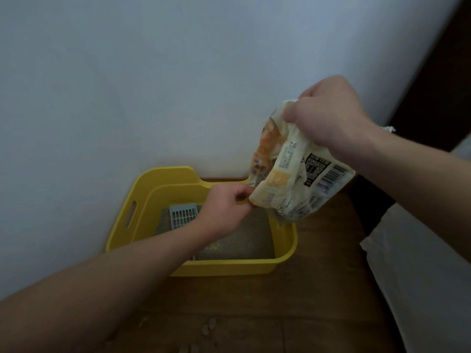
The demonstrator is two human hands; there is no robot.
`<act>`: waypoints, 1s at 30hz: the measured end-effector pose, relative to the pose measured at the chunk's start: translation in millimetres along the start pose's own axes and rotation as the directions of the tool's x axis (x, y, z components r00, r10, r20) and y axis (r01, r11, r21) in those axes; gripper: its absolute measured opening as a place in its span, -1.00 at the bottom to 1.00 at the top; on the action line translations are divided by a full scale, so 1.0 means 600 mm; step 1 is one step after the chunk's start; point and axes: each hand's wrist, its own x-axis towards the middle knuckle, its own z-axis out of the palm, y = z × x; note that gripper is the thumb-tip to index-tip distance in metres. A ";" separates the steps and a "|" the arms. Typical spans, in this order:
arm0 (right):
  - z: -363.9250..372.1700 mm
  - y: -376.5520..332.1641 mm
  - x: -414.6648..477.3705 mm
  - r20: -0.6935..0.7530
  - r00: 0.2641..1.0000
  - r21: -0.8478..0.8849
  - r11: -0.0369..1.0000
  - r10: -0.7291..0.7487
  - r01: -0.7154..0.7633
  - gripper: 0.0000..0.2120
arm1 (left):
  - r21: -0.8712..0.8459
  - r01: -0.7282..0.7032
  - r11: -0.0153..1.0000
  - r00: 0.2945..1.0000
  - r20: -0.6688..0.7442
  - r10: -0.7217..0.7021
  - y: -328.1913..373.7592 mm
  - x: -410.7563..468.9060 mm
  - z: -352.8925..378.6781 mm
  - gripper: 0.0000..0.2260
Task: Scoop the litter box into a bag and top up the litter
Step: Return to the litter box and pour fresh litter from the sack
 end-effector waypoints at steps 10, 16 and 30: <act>-0.060 0.012 0.003 -0.055 0.998 0.060 0.998 0.033 -0.030 -0.78 | -0.050 -0.035 0.998 0.998 -0.048 0.032 0.051 0.025 0.011 -0.85; -0.094 0.001 0.002 -0.087 0.996 0.102 0.995 0.013 -0.004 -0.98 | -0.067 -0.085 0.994 0.994 -0.080 0.080 0.087 0.034 0.019 -0.86; -0.059 0.065 -0.025 0.020 0.998 -0.098 0.994 -0.052 0.054 -0.80 | -0.029 0.043 0.999 0.998 0.051 -0.041 0.056 0.005 0.099 -0.87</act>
